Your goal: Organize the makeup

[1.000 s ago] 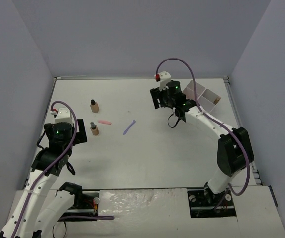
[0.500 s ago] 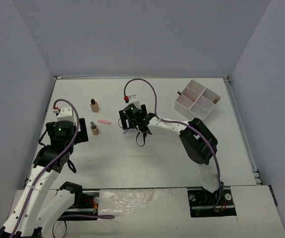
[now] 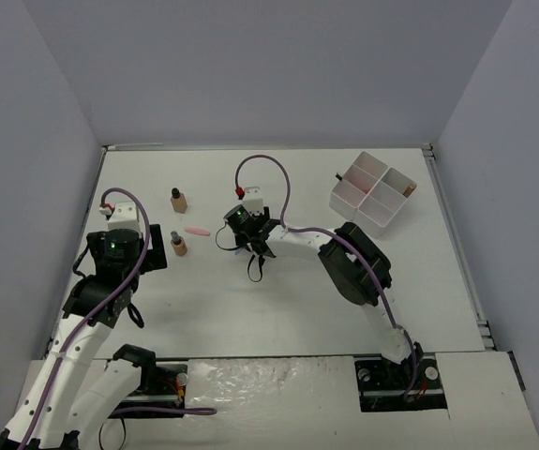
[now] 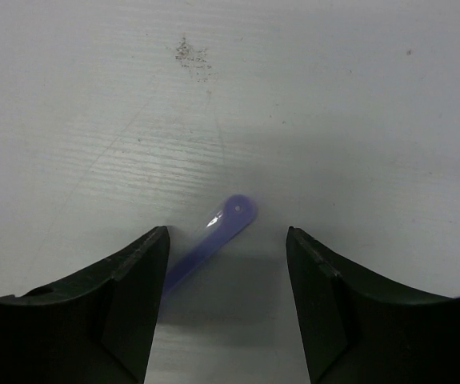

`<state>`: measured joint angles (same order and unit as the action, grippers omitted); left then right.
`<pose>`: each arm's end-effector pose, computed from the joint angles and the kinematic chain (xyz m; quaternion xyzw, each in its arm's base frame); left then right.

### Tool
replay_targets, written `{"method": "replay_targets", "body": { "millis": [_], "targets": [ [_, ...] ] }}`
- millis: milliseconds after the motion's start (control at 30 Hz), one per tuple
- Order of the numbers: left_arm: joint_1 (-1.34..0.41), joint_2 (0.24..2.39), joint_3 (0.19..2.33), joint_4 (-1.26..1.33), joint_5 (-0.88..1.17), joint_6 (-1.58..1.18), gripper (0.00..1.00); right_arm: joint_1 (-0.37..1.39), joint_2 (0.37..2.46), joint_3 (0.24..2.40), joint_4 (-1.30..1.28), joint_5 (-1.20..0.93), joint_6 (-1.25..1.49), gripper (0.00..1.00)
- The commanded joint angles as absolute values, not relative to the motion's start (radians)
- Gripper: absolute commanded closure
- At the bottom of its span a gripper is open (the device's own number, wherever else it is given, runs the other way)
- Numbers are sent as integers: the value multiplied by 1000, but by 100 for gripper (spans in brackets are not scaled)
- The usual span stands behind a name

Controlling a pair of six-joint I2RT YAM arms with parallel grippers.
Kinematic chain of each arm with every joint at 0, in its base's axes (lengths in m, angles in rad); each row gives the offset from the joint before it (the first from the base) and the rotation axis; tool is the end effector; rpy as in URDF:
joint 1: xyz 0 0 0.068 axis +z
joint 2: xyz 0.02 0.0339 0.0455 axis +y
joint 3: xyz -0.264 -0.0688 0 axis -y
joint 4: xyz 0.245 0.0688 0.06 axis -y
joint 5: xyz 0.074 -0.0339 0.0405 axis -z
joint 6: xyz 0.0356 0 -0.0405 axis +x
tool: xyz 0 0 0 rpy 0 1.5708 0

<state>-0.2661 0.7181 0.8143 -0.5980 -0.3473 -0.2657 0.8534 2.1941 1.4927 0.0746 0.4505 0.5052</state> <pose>0.1513 -0.0287 0.3188 -0.0878 0.8476 0.0116 0.5232 0.3311 0.3559 0.1534 -0.0504 0.8726 0.1237 0.4698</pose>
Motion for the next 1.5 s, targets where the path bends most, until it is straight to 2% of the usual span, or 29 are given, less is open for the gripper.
{"method": "replay_targets", "body": {
  "millis": [0, 100, 333, 600, 800, 1067, 1467],
  "targets": [
    [-258, 716, 831, -546, -350, -267, 3, 862, 2165, 1449, 67, 506, 534, 58],
    [-258, 713, 831, -544, -347, -267, 3, 851, 2127, 1376, 69, 480, 517, 73],
    [-258, 713, 830, -543, -342, -267, 3, 801, 1994, 1233, 89, 373, 465, 99],
    [-256, 712, 830, -542, -339, -267, 3, 703, 1737, 1106, 163, 172, 227, 100],
    [-256, 709, 831, -541, -342, -264, 3, 565, 1597, 1138, 140, 96, -171, 100],
    [-256, 695, 830, -543, -350, -260, 3, 354, 1661, 1269, 175, -21, -388, 100],
    [-256, 687, 828, -545, -372, -255, 3, 210, 1779, 1331, 209, -209, -496, 100]
  ]
}}
